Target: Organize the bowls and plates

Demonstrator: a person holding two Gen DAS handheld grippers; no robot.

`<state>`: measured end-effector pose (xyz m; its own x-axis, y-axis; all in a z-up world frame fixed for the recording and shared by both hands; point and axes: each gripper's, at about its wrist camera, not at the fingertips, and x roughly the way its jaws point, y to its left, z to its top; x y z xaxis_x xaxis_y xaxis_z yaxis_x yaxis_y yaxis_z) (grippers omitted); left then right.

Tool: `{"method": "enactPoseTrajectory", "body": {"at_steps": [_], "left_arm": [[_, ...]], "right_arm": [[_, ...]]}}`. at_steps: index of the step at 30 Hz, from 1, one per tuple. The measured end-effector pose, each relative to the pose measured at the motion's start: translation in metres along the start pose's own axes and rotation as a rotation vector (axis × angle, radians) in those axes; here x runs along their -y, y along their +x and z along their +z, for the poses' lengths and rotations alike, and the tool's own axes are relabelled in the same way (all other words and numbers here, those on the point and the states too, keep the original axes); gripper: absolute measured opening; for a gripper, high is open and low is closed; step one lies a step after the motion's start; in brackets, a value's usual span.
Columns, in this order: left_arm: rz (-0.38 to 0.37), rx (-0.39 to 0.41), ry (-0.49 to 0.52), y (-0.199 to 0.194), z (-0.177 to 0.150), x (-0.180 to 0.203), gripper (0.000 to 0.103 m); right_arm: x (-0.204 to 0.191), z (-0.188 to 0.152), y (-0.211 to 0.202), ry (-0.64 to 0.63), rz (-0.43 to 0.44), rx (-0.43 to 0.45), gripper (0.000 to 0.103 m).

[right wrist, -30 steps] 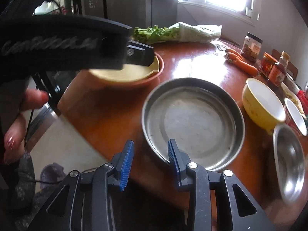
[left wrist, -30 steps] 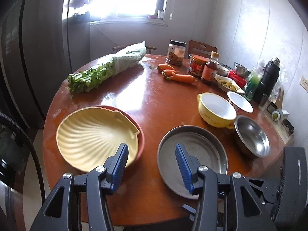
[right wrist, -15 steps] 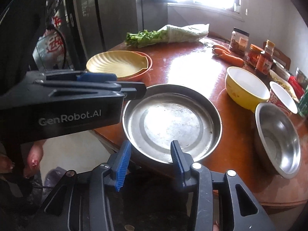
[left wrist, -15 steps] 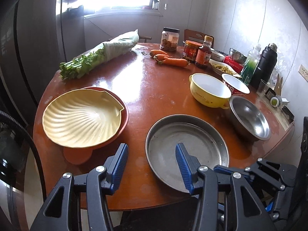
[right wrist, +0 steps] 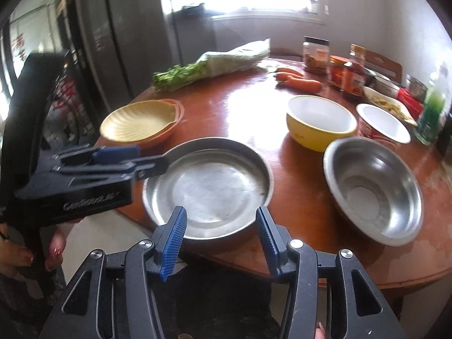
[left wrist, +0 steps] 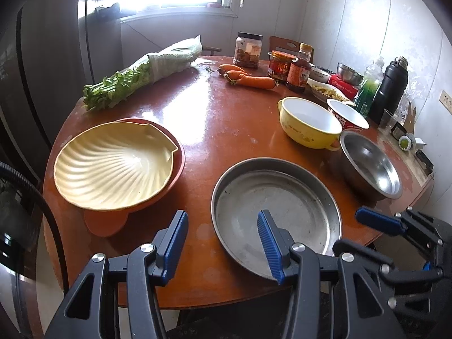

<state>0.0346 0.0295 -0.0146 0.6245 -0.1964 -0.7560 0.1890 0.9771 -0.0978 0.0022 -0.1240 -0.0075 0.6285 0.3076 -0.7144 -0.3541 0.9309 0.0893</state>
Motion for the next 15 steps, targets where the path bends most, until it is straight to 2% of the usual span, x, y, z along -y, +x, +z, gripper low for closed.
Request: {"method": "enactPoseTrajectory", "body": {"at_steps": [6,12,15], "left_arm": [[0.001,-0.022,0.005,0.009,-0.003,0.000,0.051],[-0.003,-0.045,0.014,0.021,-0.004,0.001,0.051],[-0.002,-0.045,0.012,0.024,-0.004,0.001,0.051]], "right_arm": [[0.008,-0.004,0.011,0.029,-0.040,-0.010,0.049],[0.012,-0.003,0.028,0.044,-0.044,-0.028,0.034],[0.015,-0.003,0.032,0.057,-0.048,-0.020,0.030]]}}
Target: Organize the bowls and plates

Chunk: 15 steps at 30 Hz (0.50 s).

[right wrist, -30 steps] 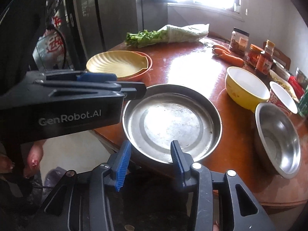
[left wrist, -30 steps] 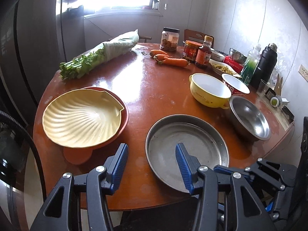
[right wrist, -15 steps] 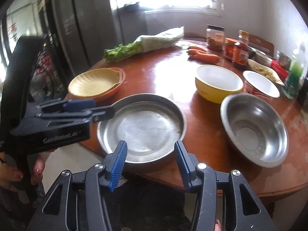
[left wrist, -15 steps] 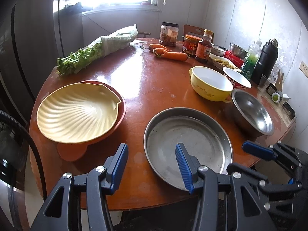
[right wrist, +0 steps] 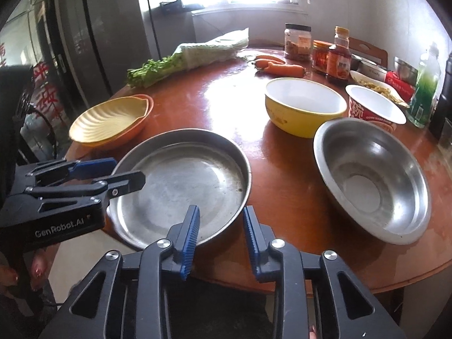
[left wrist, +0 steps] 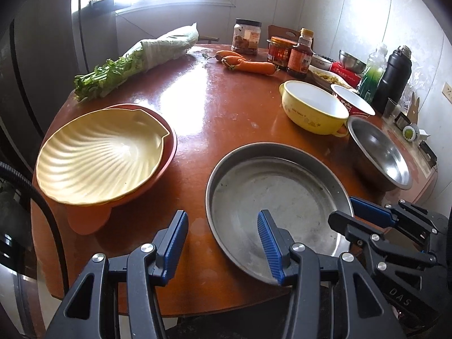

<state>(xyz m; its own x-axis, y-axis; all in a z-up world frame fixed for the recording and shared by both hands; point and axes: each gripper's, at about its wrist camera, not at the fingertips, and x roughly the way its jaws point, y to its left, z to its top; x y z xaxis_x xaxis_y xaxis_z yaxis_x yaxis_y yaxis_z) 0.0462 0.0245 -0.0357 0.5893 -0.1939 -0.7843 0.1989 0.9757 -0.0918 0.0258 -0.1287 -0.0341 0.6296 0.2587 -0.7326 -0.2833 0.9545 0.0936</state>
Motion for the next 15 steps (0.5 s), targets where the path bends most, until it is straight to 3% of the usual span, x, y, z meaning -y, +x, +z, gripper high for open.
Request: {"method": "enactPoseTrajectory", "body": {"at_steps": [9,15], "left_arm": [[-0.004,0.012,0.021,0.008,-0.002,0.008,0.050],[0.060,0.044,0.063,0.009,-0.007,0.021,0.049]], "right_arm": [[0.001,0.004,0.010,0.021,0.010,-0.004,0.028],[-0.002,0.005,0.014,0.009,-0.012,0.007,0.028]]}}
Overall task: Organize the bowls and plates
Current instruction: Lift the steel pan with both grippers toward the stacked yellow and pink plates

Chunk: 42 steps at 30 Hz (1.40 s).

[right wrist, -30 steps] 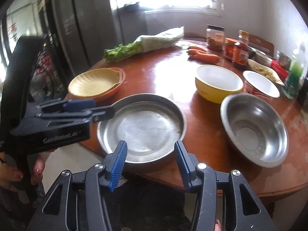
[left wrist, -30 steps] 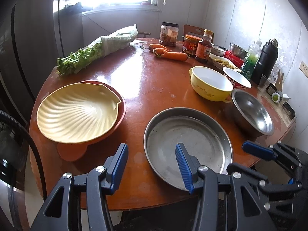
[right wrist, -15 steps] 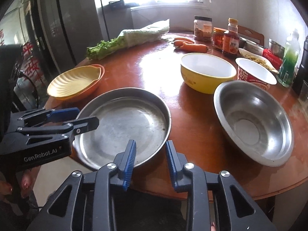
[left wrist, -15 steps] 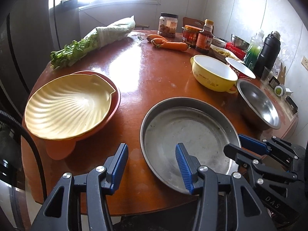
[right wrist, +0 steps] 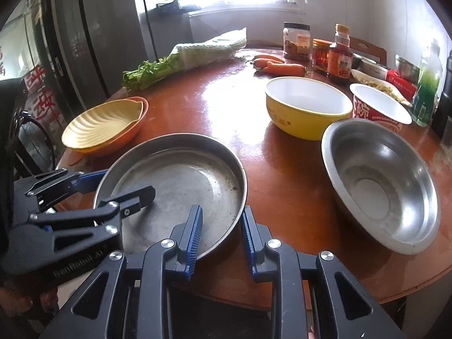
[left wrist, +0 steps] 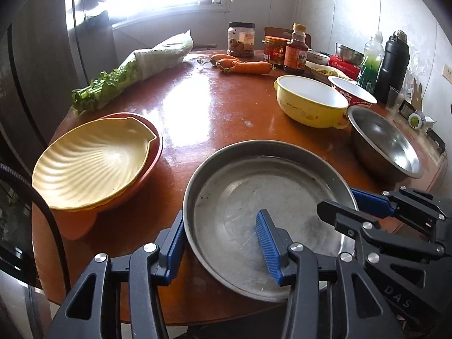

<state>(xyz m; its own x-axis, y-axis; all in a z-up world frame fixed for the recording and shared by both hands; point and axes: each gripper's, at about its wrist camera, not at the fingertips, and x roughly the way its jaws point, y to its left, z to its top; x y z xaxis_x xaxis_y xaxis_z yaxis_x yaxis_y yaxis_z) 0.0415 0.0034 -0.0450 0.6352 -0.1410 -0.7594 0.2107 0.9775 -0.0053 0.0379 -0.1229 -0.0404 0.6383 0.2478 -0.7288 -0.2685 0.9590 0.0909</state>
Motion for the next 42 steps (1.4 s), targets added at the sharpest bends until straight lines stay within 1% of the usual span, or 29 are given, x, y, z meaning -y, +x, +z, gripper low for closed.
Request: {"method": "enactPoseTrajectory", "body": {"at_steps": [1,3,7,9,13,27,31,42], "left_arm": [[-0.008,0.002,-0.003,-0.001,0.000,0.000,0.049],[-0.008,0.007,-0.010,-0.001,0.000,-0.001,0.045],[-0.014,0.020,-0.039,-0.002,0.000,-0.005,0.044],[-0.012,0.020,-0.043,-0.002,0.000,-0.005,0.044],[-0.021,0.032,-0.047,-0.006,0.000,-0.006,0.044],[-0.022,0.089,-0.052,-0.030,0.006,-0.008,0.044],[-0.012,0.108,-0.057,-0.037,0.009,-0.009,0.044],[-0.005,0.127,-0.072,-0.045,0.014,-0.021,0.044]], "right_arm": [[0.001,0.000,0.001,0.004,-0.007,0.004,0.028],[0.002,0.000,0.002,0.009,-0.020,0.009,0.028],[-0.003,0.000,0.003,-0.023,-0.048,0.008,0.028],[-0.002,0.000,0.003,-0.013,-0.034,0.008,0.028],[0.002,0.002,0.003,0.003,-0.032,0.013,0.025],[-0.001,0.009,-0.013,0.017,-0.013,0.058,0.025],[-0.004,0.012,-0.016,0.014,-0.005,0.073,0.025],[-0.011,0.023,-0.020,0.014,0.008,0.098,0.025]]}}
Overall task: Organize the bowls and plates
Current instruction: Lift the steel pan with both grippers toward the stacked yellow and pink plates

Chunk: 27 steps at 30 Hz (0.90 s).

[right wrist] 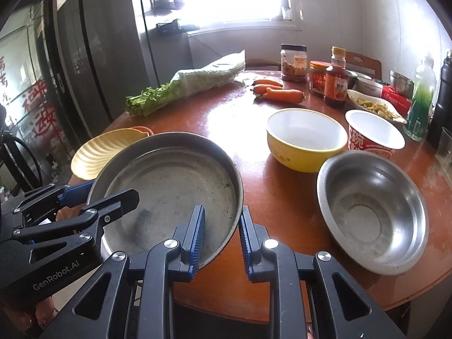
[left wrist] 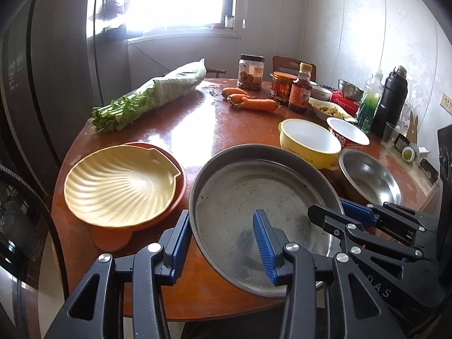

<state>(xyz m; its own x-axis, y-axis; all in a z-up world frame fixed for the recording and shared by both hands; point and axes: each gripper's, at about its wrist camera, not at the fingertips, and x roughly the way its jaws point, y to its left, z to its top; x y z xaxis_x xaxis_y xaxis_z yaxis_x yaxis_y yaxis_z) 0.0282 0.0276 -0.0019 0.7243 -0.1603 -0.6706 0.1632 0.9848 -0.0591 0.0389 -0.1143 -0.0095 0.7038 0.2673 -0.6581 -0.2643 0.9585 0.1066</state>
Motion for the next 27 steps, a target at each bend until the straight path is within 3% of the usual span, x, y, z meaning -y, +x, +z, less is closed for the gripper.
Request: {"method": "enactPoseTrajectory", "body": {"at_steps": [27], "left_arm": [[0.106,0.055,-0.076,-0.015,0.037,-0.079,0.044]], "right_arm": [[-0.065,0.056,0.033,-0.092,0.107,0.044,0.025]]}}
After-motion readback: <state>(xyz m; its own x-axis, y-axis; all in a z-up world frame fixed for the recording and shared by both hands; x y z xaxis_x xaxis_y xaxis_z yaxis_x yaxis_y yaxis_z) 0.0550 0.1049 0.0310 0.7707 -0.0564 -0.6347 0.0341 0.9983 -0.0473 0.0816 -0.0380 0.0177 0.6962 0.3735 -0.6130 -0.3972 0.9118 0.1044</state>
